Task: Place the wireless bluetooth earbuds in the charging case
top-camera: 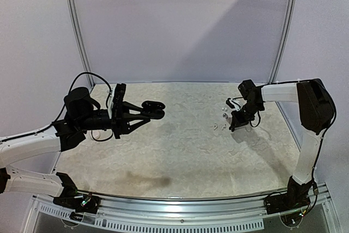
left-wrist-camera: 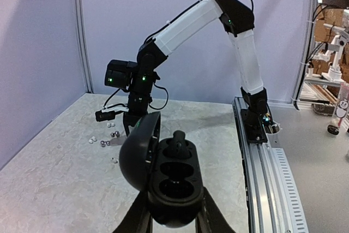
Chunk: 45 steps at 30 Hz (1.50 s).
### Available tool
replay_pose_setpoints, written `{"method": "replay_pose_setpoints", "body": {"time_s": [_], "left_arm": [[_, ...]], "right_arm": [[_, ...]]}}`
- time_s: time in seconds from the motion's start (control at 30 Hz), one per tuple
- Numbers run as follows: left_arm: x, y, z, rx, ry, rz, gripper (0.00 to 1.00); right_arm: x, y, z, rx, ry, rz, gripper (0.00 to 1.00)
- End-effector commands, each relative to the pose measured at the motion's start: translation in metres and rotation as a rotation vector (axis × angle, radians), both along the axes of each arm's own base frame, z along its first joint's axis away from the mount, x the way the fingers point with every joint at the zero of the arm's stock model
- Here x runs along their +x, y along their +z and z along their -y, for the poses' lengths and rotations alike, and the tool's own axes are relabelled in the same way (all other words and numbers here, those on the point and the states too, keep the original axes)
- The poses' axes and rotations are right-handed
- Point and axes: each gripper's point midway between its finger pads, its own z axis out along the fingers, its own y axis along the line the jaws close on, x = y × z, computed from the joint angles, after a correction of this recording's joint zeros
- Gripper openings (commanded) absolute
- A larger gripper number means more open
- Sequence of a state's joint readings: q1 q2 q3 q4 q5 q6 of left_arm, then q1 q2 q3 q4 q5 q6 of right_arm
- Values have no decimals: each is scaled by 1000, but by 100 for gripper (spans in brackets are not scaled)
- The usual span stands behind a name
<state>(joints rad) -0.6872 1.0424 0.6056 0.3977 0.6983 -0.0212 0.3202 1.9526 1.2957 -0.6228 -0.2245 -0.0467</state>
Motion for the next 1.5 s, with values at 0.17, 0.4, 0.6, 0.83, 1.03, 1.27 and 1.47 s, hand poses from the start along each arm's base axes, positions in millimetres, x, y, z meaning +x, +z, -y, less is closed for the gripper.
{"method": "replay_pose_setpoints", "body": {"time_s": [0.17,0.4,0.6,0.83,1.03,1.27,1.47], "left_arm": [[-4,-6,4,17,-17,1,0],[-3,-5,4,12,-17,-1,0],[-5,-5,6,11,-30,4,0],[-11,-4,9,11,-61,8,0],[-18,-3,15,17,-103,57,0],[-23,-1,16,21,-119,69,0],[-23,-2,16,25,-122,71,0]], "right_arm": [[-24,13,-5,51,21,-41,0],[-8,110,-26,133,61,246,0],[-24,219,-69,221,204,519,0],[-108,338,-154,497,548,832,0],[-173,380,-214,662,780,925,0],[-217,355,-273,594,1038,881,0],[-227,327,-293,545,1114,838,0]]}}
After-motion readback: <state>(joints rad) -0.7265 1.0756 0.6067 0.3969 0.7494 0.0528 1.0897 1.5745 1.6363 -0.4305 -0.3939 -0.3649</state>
